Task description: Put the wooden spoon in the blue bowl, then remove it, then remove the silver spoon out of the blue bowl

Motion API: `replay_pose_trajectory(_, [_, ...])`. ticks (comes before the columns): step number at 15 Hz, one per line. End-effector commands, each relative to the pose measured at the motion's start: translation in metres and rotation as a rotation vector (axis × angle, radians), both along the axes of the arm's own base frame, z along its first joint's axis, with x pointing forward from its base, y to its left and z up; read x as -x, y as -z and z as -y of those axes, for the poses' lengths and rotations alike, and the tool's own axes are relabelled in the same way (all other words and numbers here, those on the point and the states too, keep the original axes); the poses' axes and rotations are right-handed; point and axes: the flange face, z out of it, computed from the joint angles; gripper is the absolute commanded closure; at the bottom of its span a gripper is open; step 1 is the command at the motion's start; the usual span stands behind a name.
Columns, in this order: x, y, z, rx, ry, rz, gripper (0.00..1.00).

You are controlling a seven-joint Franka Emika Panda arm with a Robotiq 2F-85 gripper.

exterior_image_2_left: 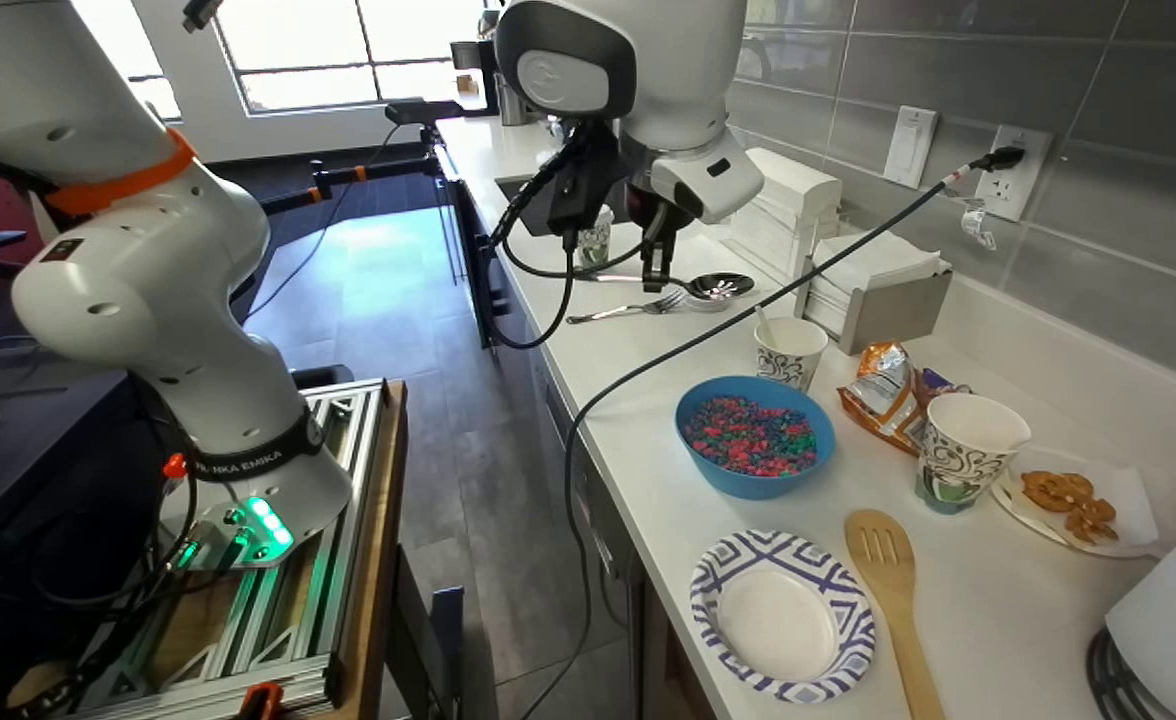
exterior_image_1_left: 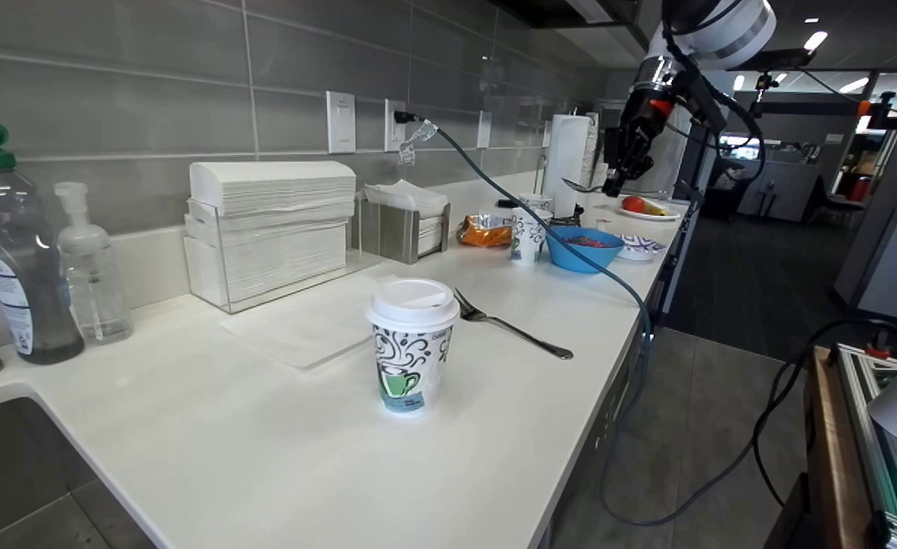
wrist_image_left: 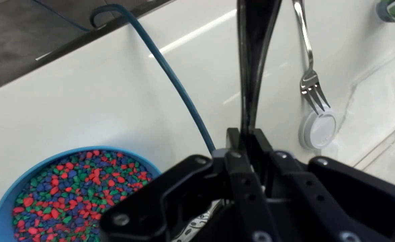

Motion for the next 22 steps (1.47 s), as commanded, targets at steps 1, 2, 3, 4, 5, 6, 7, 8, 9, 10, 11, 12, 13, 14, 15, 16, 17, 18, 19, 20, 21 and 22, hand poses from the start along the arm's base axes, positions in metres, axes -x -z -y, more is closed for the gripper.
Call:
replay_pose_trajectory(1, [0.019, 0.000, -0.034, 0.113, -0.131, -0.014, 0.97])
replay_pose_trajectory(2, [0.022, 0.003, -0.044, 0.132, -0.170, -0.020, 0.97])
replay_pose_trajectory(3, [0.022, 0.006, -0.054, 0.158, -0.209, -0.019, 0.97])
replay_pose_trajectory(4, [0.023, 0.008, -0.063, 0.167, -0.244, -0.024, 0.97])
replay_pose_trajectory(5, [0.022, 0.012, -0.072, 0.179, -0.273, -0.027, 0.97])
replay_pose_trajectory(6, [0.021, 0.016, -0.080, 0.183, -0.301, -0.035, 0.97])
replay_pose_trajectory(7, [0.020, 0.021, -0.087, 0.182, -0.326, -0.042, 0.97])
replay_pose_trajectory(8, [0.017, 0.026, -0.093, 0.181, -0.342, -0.047, 0.97])
replay_pose_trajectory(9, [0.014, 0.032, -0.097, 0.178, -0.351, -0.047, 0.97])
replay_pose_trajectory(10, [0.009, 0.037, -0.100, 0.180, -0.357, -0.041, 0.97])
replay_pose_trajectory(11, [0.004, 0.043, -0.102, 0.185, -0.359, -0.033, 0.97])
replay_pose_trajectory(12, [-0.001, 0.051, -0.104, 0.198, -0.359, -0.019, 0.97])
replay_pose_trajectory(13, [-0.007, 0.058, -0.105, 0.207, -0.364, -0.004, 0.97])
replay_pose_trajectory(14, [-0.011, 0.068, -0.107, 0.218, -0.366, 0.013, 0.97])
replay_pose_trajectory(15, [-0.015, 0.076, -0.108, 0.227, -0.367, 0.022, 0.97])
replay_pose_trajectory(16, [-0.018, 0.085, -0.109, 0.235, -0.374, 0.034, 0.97])
replay_pose_trajectory(17, [-0.021, 0.096, -0.111, 0.237, -0.381, 0.037, 0.97])
replay_pose_trajectory(18, [-0.023, 0.105, -0.112, 0.247, -0.386, 0.043, 0.97])
replay_pose_trajectory(19, [-0.025, 0.115, -0.113, 0.254, -0.391, 0.045, 0.97])
replay_pose_trajectory(20, [-0.026, 0.123, -0.115, 0.263, -0.395, 0.048, 0.97])
replay_pose_trajectory(21, [-0.027, 0.130, -0.117, 0.264, -0.401, 0.045, 0.97])
replay_pose_trajectory(22, [-0.027, 0.136, -0.119, 0.271, -0.411, 0.047, 0.97])
